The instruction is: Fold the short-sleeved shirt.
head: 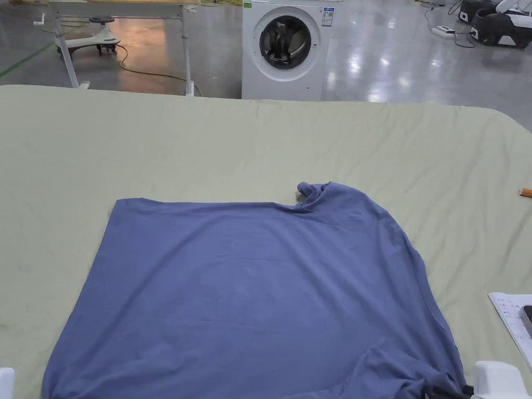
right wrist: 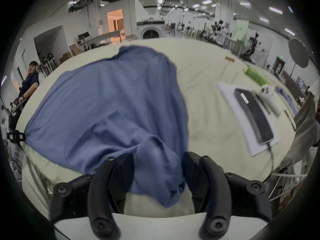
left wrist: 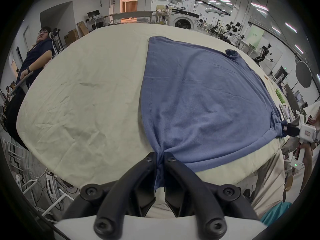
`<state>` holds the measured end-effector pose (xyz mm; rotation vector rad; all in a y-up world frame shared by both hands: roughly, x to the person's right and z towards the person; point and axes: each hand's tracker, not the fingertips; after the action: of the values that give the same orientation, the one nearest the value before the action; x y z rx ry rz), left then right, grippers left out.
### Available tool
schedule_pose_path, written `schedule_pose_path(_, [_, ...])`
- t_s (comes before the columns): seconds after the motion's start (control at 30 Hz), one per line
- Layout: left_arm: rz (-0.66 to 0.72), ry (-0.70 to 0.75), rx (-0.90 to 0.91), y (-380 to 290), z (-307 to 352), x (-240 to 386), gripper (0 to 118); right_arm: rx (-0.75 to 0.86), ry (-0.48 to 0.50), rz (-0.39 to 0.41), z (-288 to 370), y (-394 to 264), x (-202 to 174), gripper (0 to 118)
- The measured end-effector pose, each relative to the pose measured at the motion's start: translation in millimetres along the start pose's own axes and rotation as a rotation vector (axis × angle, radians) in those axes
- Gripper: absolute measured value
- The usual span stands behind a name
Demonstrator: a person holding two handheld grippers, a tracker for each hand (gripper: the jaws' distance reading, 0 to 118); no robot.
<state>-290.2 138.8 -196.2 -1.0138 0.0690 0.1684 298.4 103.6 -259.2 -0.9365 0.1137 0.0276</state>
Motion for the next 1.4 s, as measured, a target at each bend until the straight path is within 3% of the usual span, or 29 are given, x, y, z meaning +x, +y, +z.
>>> schedule_pose_path(0.13, [0.004, -0.003, -0.002, -0.7, 1.8, 0.5, 3, 0.012, 0.004, 0.036, -1.5, -4.9, -9.3, 12])
schedule_pose_path(0.3, [0.019, -0.019, 0.02, 4.7, 9.2, -1.5, 3, -0.004, 0.01, 0.049, 10.0, 9.7, -9.4, 9])
schedule_pose_path(0.67, [0.01, -0.05, 0.218, 78.3, 19.5, -1.3, 3, 0.15, 0.004, 0.062, 35.4, 99.8, -15.7, 9])
schedule_pose_path(1.0, [0.035, -0.029, 0.269, 169.8, -47.9, -2.7, 3, 0.14, -0.005, -0.014, -52.1, 185.5, -12.9, 9])
schedule_pose_path(1.3, [0.054, -0.009, 0.193, 194.3, -104.7, 0.0, 3, 0.06, -0.045, 0.02, -121.0, 200.3, -11.9, 11])
schedule_pose_path(1.4, [0.063, -0.004, 0.172, 193.1, -117.4, -2.6, 4, 0.053, -0.05, 0.023, -130.7, 197.5, -11.6, 20])
